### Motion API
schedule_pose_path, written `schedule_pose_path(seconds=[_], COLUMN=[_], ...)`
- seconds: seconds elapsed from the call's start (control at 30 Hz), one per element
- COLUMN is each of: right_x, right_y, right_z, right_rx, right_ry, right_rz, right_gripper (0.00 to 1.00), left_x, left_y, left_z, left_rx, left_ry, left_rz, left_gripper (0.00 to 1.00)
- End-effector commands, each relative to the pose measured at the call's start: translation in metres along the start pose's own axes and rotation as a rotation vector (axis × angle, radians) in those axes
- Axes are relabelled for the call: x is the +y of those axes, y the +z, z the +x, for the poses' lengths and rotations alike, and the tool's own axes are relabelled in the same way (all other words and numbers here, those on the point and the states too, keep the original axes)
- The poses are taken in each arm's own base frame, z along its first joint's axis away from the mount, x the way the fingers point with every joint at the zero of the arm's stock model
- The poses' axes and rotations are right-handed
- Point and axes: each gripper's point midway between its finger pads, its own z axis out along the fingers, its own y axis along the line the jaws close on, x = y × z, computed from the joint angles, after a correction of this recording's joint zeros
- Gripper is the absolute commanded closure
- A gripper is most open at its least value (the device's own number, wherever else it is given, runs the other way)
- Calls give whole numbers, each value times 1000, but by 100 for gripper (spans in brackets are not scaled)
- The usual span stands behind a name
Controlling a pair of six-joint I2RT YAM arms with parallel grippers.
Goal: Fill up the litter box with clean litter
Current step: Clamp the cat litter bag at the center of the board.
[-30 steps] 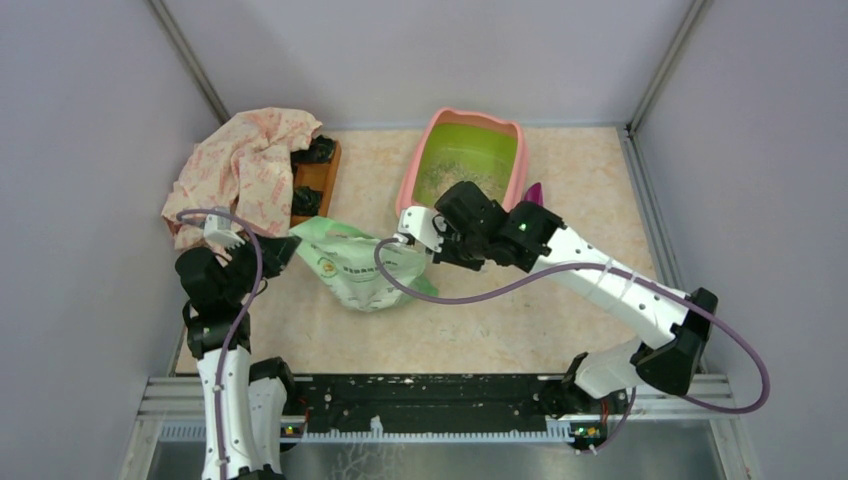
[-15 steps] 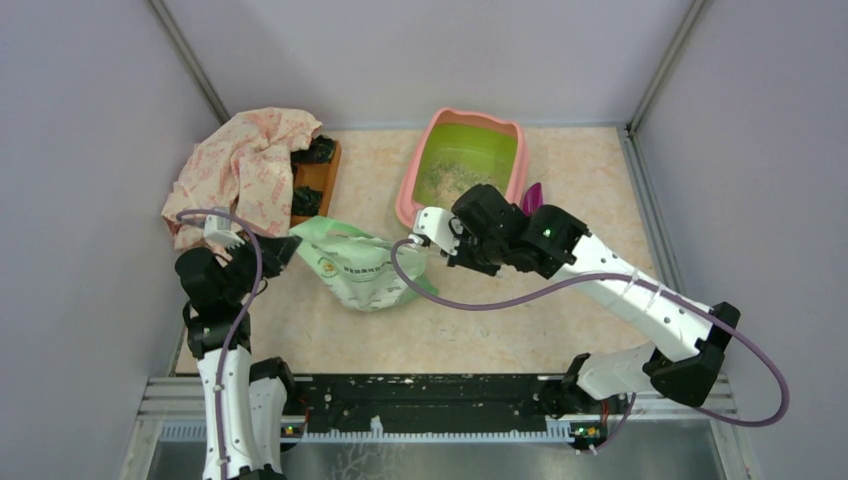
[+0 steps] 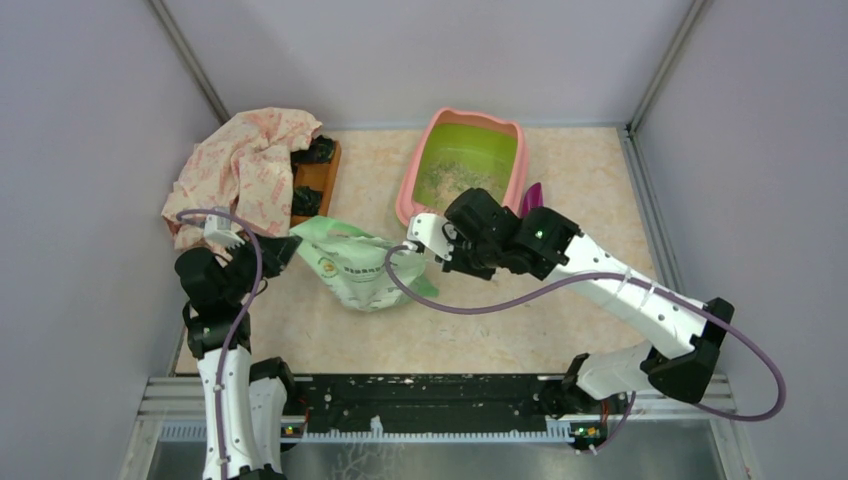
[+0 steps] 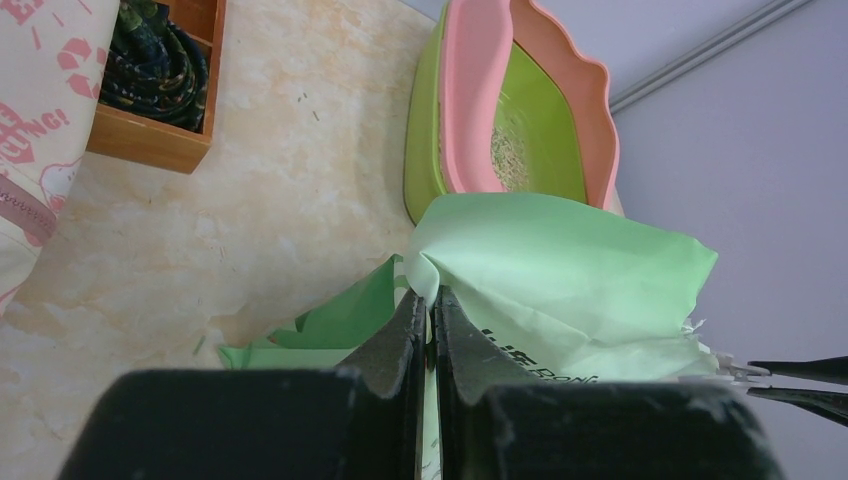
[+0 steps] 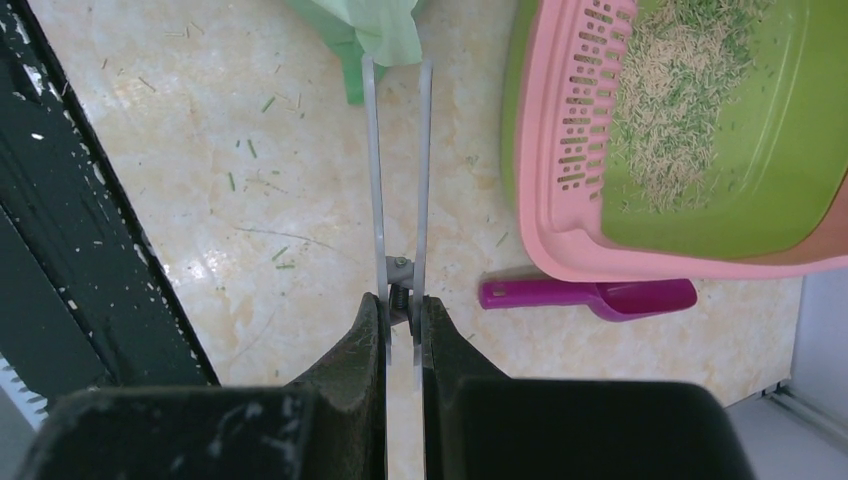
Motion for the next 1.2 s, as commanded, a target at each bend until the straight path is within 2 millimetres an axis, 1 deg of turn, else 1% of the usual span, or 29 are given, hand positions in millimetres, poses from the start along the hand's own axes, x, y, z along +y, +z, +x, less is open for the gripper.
schedule_pose_path(seconds=[0.0, 0.3, 0.67, 0.87, 1.17], right_x=[-3, -7, -16, -15, -15], right_y=[-4, 2, 7, 14, 15], right_z=[-25, -39, -49, -54, -64], right_rx=[-73, -75, -40, -25, -24], right_ry=[-5, -29, -56, -61, -69], right_rz=[6, -1, 1, -16, -25], right_gripper=[100, 100, 100, 100, 100], left_x=[1, 1, -3, -7, -8], left_y=[0, 0, -1, -2, -1], left_z=[6, 6, 7, 6, 7], left_rx=[17, 19, 20, 20, 20], left_ry=[-12, -11, -11, -12, -7], left_rz=[13, 16, 33, 51, 62], left_gripper=[91, 91, 91, 91, 91])
